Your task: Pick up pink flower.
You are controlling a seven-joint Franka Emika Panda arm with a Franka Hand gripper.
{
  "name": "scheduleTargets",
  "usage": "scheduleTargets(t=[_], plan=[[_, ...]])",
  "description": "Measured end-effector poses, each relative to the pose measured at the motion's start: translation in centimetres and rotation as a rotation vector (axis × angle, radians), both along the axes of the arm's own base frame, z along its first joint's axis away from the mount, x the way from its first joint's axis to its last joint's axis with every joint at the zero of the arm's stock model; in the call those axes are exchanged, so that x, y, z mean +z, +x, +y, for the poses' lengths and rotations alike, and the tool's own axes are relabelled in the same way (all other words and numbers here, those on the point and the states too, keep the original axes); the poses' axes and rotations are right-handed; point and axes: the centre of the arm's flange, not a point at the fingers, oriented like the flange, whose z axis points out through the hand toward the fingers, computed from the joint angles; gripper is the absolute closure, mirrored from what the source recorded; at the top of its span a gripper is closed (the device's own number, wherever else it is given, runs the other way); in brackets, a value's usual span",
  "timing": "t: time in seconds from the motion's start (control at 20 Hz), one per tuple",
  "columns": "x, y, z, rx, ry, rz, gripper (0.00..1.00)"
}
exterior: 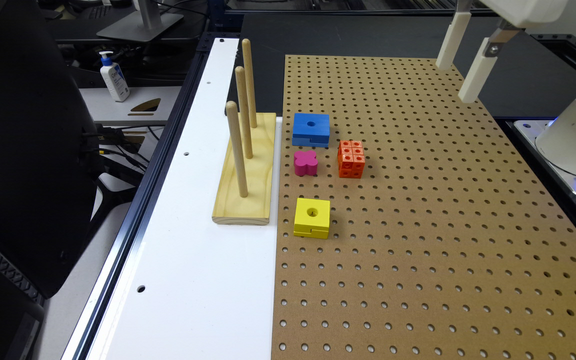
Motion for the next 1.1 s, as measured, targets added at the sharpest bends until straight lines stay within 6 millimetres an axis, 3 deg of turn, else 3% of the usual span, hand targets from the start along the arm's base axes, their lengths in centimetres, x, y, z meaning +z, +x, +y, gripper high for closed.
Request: scheduleTargets(t=[1.1], plan=[[0.81,0.76,-0.34,-0.012,0.002,-0.036,0.0]])
